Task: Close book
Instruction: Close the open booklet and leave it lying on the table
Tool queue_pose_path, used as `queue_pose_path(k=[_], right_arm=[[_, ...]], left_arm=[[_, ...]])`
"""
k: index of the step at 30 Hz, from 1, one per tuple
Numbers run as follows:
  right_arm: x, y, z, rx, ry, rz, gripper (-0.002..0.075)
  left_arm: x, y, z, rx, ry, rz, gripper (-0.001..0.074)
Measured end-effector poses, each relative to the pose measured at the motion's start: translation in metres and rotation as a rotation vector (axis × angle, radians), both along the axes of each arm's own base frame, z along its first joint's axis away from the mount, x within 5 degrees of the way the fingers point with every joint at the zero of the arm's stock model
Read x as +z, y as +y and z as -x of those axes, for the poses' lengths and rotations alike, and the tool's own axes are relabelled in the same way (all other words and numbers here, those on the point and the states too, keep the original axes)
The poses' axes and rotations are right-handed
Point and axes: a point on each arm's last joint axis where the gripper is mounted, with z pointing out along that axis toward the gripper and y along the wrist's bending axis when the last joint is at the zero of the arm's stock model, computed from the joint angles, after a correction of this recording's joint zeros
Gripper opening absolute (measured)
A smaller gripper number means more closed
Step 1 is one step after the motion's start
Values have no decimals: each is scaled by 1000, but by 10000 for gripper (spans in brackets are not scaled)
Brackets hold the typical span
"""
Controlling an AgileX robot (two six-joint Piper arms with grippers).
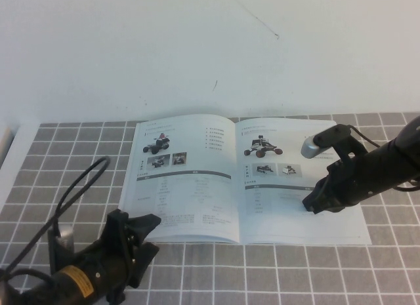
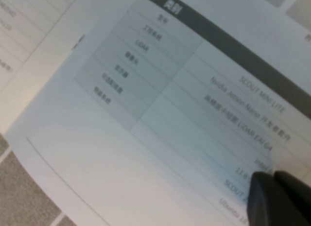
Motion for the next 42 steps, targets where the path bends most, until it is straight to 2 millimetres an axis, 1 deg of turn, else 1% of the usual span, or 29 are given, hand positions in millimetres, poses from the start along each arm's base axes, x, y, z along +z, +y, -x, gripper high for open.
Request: queue_pose_path(k=[4,7,13,19,24,27,31,35,39,42], right_arm=[[0,0,0,0,0,0,-3],[0,0,0,0,0,0,-3],[0,0,0,1,1,0,-3],[0,0,0,1,2,-1,-3],[0,0,0,2,3,-1,-3],[0,0,0,2,3,-1,-3],[0,0,0,2,3,-1,-3],[0,0,0,4,4,-2,-3],[0,0,1,5,6,-3,-3],[0,0,1,5,6,-3,-3]], left_arm=[[-9,-7,2,18,45,16,433],[-12,-8,2,50,49,33,433],[-15,-5,-1,129,34,60,432],[-15,-4,-3,166,30,65,432],[-15,-2,-4,185,24,60,410],[-15,-3,-3,170,17,48,362],[-15,-4,-3,140,-2,17,261],[-15,-6,-2,112,-19,-11,179],[-15,-6,-1,89,-38,-40,55],[-13,-7,-1,74,-56,-69,18]])
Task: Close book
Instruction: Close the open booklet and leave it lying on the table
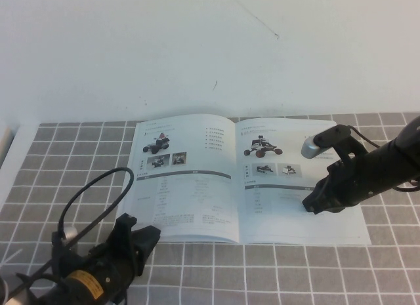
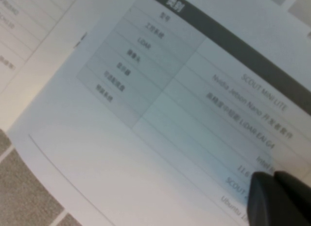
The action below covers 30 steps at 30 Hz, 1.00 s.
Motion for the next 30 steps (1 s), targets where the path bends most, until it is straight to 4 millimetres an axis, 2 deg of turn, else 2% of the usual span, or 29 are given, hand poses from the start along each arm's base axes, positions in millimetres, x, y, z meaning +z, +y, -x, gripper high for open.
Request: queue_pose_path(k=[5,11,14,19,22,25,28,30], right_arm=[[0,0,0,0,0,0,-3],[0,0,0,3,3,-2,-3],[0,1,1,10,13,-7,-3],[0,1,3,17,23,-12,-3],[0,1,3,18,25,-13,-3],[0,1,3,20,27,-14,-3],[0,2,3,23,30,-16,-3],[0,2,4,26,35,-18,-3]], left_arm=[[12,2,-1,-13,-65,-109,2],[47,2,2,-80,-241,-239,1],[56,5,8,-133,-247,-398,0],[72,17,12,-254,-161,-652,-1],[93,27,6,-303,-124,-783,-1],[121,35,-4,-299,-173,-871,-1],[150,40,-21,-331,-275,-837,-1],[160,46,-33,-398,-288,-755,4]])
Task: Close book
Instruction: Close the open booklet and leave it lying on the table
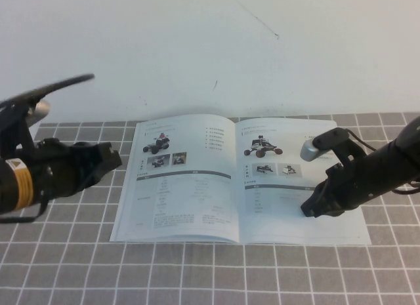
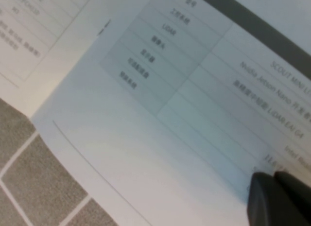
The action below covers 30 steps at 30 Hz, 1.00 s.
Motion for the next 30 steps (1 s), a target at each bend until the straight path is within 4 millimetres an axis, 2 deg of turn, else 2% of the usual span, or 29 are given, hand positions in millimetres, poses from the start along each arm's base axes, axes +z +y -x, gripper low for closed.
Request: queue_pose_path(k=[3,5,7,10,16,19,21,26,27,30], right_arm=[[0,0,0,2,3,-2,-3],[0,0,0,3,4,-2,-3],[0,0,1,5,7,-4,-3],[0,0,1,9,10,-4,-3],[0,1,2,15,18,-8,-3],[0,1,3,18,22,-11,-3],[0,1,3,18,23,-11,-3],[0,1,3,18,23,-11,-3],[0,1,3,18,23,-11,-3],[0,1,3,18,23,-11,-3]], left_arm=[[-4,14,-20,-108,98,84,59],[-11,26,-33,-133,145,122,130],[-19,38,-46,-144,178,146,231],[-28,44,-59,-181,202,171,353],[-50,47,-78,-206,239,174,398],[-60,47,-82,-212,267,188,396],[-63,46,-82,-231,283,210,370],[-55,30,-83,-304,215,288,181],[-50,25,-85,-304,182,337,109],[-38,18,-90,-292,114,457,33]])
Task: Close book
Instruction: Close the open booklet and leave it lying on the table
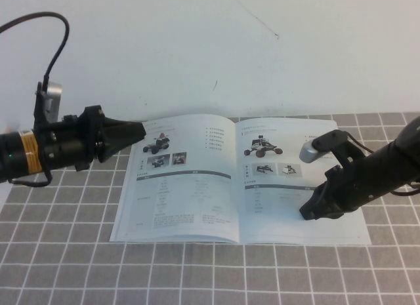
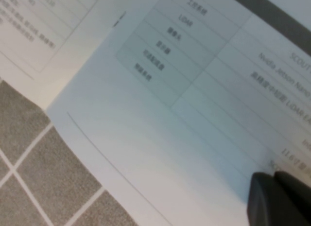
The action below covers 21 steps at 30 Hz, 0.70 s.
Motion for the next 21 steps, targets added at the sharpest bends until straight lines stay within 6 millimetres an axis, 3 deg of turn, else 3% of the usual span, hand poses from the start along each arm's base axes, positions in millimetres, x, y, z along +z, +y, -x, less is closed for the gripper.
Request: queue_pose_path(k=[2,7,12,17,21], right_arm=[[0,0,0,0,0,0,-3],[0,0,0,1,2,0,-3],[0,0,0,2,3,0,-3],[0,0,1,8,10,-2,-3],[0,0,1,11,11,-1,-3]], left_arm=[[8,-1,-4,-5,-43,14,15],[26,-14,-11,-114,-83,-232,3],[40,-27,-13,-98,-100,-295,1],[37,-26,-15,-67,-79,-303,0],[35,-35,-8,-178,-78,-267,0]])
